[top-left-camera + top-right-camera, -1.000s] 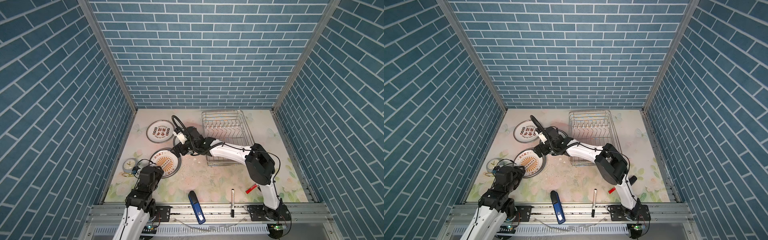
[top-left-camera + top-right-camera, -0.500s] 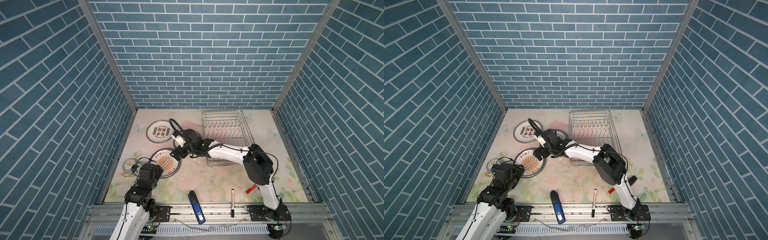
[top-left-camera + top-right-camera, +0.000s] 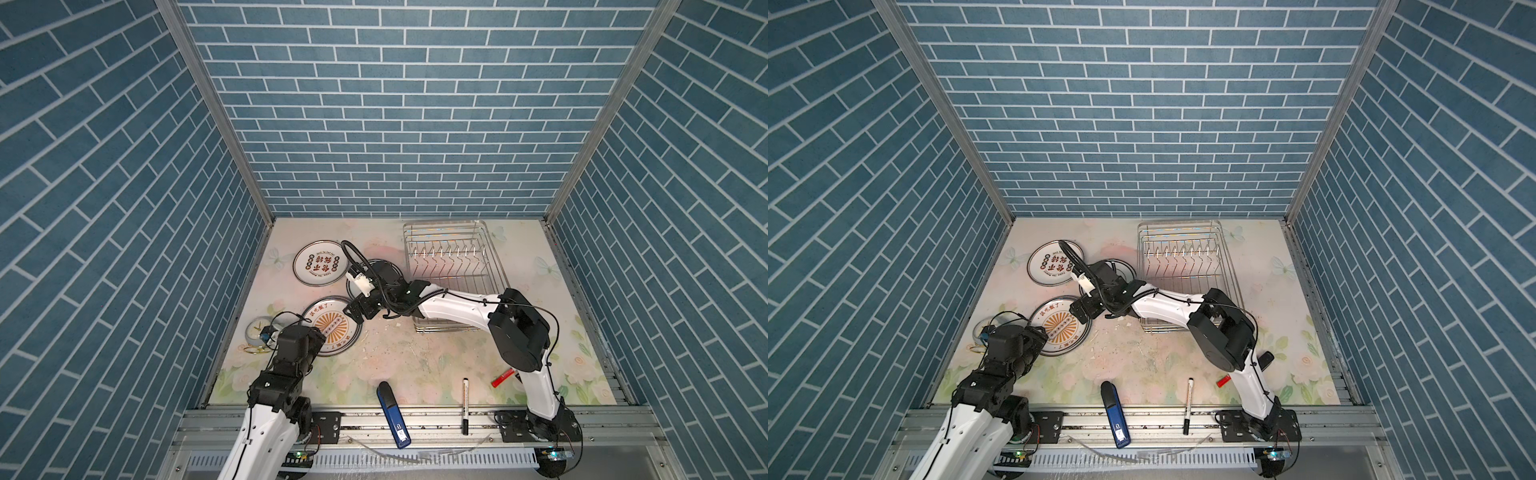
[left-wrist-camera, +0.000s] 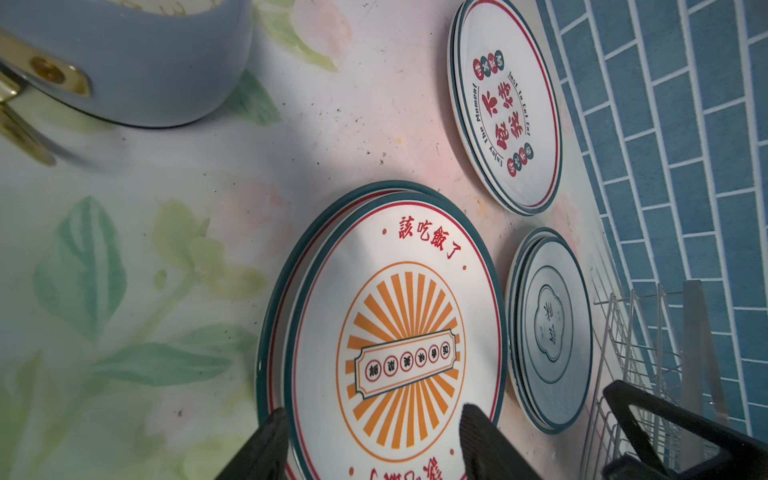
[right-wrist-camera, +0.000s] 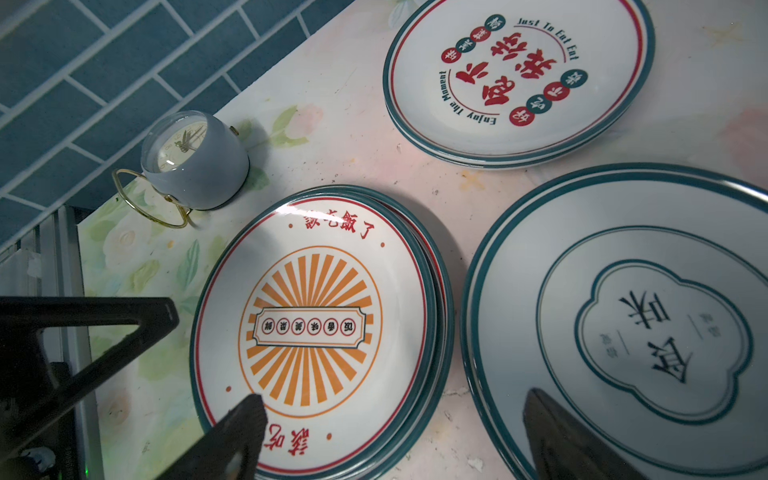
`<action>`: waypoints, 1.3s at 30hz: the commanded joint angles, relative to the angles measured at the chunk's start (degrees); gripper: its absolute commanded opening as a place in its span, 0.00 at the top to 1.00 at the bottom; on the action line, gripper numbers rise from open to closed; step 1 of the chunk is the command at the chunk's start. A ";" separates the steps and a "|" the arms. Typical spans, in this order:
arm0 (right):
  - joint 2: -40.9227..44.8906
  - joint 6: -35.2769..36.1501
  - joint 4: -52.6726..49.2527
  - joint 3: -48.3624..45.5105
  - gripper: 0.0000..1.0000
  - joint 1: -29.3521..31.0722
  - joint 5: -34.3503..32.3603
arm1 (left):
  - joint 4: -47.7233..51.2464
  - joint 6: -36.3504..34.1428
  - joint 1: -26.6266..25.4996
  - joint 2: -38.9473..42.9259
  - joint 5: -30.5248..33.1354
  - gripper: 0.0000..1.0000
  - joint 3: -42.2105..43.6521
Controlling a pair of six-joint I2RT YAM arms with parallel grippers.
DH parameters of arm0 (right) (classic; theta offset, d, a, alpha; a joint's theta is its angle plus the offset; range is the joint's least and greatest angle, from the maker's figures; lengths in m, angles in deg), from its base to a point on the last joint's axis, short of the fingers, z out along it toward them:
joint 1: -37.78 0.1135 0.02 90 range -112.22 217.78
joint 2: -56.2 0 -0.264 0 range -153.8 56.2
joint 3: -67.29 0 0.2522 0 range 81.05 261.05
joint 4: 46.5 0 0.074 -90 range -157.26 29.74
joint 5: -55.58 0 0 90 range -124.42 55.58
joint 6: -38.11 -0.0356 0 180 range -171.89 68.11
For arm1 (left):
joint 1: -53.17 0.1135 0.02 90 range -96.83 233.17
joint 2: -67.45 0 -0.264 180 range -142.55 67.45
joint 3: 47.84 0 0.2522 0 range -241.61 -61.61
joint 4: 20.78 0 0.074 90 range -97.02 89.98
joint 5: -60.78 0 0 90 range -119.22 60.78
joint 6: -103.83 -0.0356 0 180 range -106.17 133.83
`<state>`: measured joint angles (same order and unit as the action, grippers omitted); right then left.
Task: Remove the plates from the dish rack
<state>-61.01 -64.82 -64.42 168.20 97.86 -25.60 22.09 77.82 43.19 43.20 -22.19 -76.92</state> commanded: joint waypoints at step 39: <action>52.26 8.96 19.83 -56.24 0.04 -53.66 -42.48 | -41.70 -59.22 0.66 -26.54 30.92 0.00 -7.53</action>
<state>-9.86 -58.94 -55.29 116.05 44.46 -67.13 -13.06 23.50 43.43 19.07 6.11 -86.88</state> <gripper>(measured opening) 0.965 0.996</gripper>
